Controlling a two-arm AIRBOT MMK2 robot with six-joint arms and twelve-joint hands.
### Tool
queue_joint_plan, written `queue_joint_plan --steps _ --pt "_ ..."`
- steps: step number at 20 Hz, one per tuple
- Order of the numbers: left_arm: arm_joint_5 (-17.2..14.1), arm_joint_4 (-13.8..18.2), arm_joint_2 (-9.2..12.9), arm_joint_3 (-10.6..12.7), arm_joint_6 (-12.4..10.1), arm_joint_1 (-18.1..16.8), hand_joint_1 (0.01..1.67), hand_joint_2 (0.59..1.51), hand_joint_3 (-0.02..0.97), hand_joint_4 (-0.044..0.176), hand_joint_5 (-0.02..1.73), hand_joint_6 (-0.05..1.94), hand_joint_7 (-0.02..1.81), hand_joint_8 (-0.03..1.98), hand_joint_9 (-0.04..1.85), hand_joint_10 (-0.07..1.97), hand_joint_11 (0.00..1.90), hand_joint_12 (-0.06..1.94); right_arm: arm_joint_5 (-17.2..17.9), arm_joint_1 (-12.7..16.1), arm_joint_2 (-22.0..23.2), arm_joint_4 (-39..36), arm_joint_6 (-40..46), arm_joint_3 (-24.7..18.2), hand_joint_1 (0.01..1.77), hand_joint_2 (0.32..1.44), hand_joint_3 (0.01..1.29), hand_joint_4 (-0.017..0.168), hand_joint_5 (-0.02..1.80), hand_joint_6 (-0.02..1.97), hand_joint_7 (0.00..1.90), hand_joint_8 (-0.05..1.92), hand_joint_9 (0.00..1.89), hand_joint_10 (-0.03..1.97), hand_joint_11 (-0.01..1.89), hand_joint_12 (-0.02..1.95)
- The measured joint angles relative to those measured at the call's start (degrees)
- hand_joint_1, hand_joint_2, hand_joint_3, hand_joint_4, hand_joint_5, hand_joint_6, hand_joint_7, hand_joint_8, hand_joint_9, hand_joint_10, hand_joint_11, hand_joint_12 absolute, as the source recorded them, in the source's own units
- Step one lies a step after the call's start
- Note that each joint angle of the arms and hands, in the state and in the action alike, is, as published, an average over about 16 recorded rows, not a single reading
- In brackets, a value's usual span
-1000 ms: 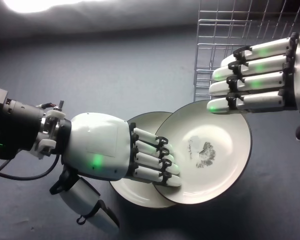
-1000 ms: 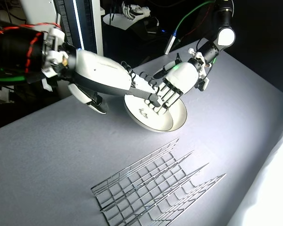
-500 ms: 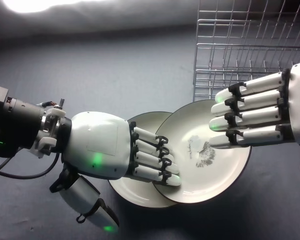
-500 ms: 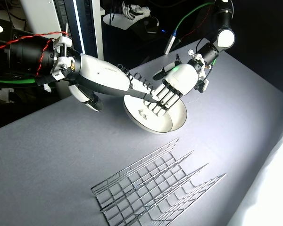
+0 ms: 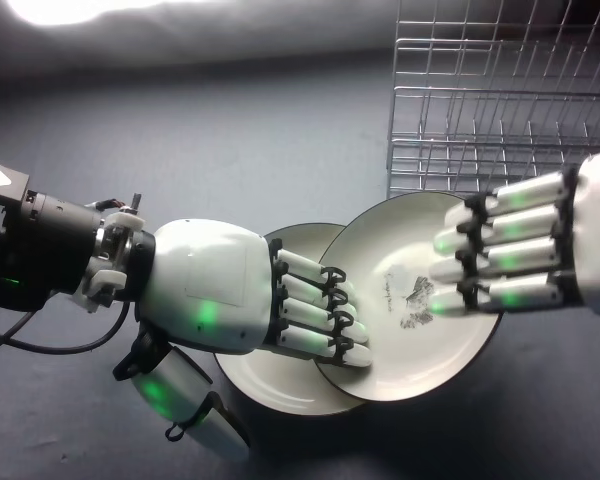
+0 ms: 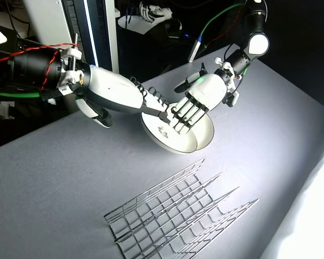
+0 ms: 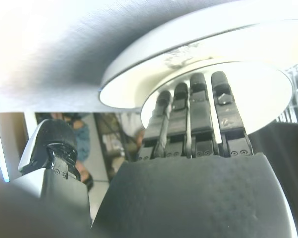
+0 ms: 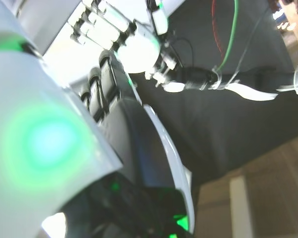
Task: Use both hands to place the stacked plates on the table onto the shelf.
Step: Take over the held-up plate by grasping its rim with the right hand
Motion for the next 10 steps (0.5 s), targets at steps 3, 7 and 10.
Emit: queue_joint_plan --steps 3,7,10 --pt "0.1 -0.1 -0.2 0.1 -0.2 -0.1 0.01 1.163 0.003 -0.008 0.11 -0.03 0.14 -0.02 0.21 0.0 0.12 0.18 -1.3 -0.9 -1.3 0.1 0.0 0.7 1.02 1.01 0.01 0.005 0.02 0.03 0.01 0.02 0.02 0.03 0.02 0.26" --pt "0.1 -0.3 -0.4 0.3 -0.4 -0.3 0.01 1.164 0.003 -0.008 0.11 -0.03 0.14 -0.02 0.21 0.0 0.12 0.18 -3.0 -2.0 -3.6 0.3 -0.2 2.0 1.01 1.0 0.01 0.005 0.01 0.03 0.01 0.02 0.02 0.03 0.02 0.26" --pt "0.1 -0.5 -0.5 0.5 -0.5 -0.3 0.01 1.164 0.003 -0.008 0.12 -0.03 0.14 -0.02 0.21 0.0 0.12 0.18 -4.0 -2.6 -5.6 0.5 -0.4 3.3 1.0 1.0 0.01 0.005 0.01 0.03 0.01 0.02 0.02 0.03 0.02 0.25"
